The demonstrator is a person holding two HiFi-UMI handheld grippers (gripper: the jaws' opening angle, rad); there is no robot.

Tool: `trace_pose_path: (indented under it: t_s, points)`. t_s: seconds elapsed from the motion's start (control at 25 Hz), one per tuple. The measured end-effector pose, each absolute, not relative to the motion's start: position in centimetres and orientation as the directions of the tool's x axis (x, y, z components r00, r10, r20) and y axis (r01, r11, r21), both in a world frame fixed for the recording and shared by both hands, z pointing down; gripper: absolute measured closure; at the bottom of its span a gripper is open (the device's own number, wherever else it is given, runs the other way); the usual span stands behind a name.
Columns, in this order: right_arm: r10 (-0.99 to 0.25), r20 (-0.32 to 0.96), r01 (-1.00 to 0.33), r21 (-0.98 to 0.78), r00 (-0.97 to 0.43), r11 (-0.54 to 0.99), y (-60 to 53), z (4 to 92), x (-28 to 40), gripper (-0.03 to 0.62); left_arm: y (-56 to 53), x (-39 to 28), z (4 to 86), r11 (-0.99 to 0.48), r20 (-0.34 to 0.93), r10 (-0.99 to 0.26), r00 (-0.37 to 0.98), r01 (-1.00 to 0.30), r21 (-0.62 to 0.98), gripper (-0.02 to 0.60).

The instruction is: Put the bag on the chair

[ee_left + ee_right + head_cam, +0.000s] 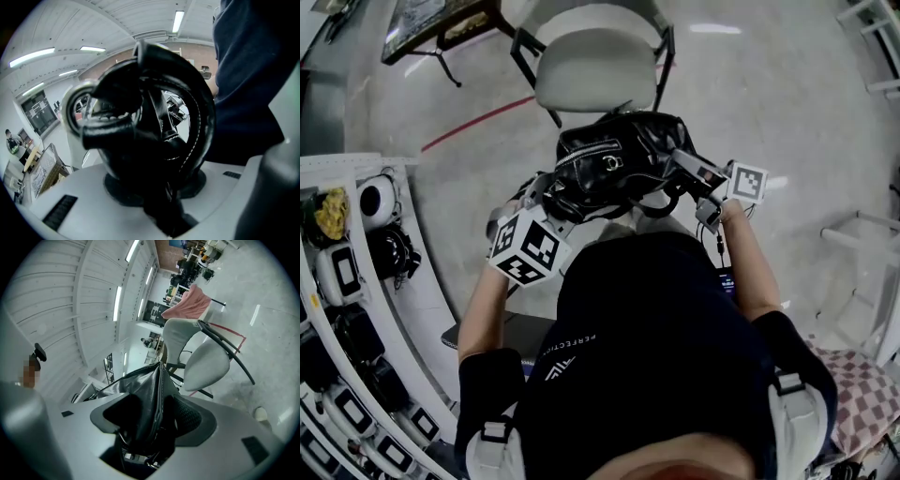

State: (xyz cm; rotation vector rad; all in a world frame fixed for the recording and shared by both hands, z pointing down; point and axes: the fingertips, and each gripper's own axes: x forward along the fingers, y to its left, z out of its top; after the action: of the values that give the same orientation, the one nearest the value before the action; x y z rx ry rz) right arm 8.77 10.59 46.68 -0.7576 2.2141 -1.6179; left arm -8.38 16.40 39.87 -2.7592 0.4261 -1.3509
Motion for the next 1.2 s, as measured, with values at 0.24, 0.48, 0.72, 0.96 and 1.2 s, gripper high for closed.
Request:
trace_pose_path:
  t_s: [0.24, 0.48, 0.72, 0.96, 1.2]
  points:
    - [-0.55, 0.054, -0.217, -0.947, -0.834, 0.236, 10.8, 45.8, 8.6, 0.295, 16.9, -8.3, 38.8, -0.951, 0.784, -0.278, 0.555, -0.271, -0.146, 0.453]
    - [-0.531, 0.05, -0.196, -0.955, -0.846, 0.222, 5.4, 47.3, 10.1, 0.296, 12.1, -6.5, 39.4, -0.932, 0.803, -0.31, 0.51, -0.332, -0.149, 0.45]
    - [-0.478, 0.026, -0.152, -0.962, -0.878, 0.226, -3.3, 48.5, 12.7, 0.296, 4.4, -3.4, 40.2, -0.916, 0.823, -0.32, 0.47, -0.377, -0.14, 0.451]
    - [-0.485, 0.02, -0.139, -0.967, -0.874, 0.212, -6.1, 49.3, 13.4, 0.296, 1.5, -2.6, 40.3, -0.917, 0.833, -0.322, 0.451, -0.367, -0.156, 0.451]
    - [-0.48, 0.009, -0.141, -0.961, -0.877, 0.239, -8.1, 49.0, 12.7, 0.296, -0.1, -3.2, 40.3, -0.908, 0.827, -0.344, 0.444, -0.382, -0.172, 0.45]
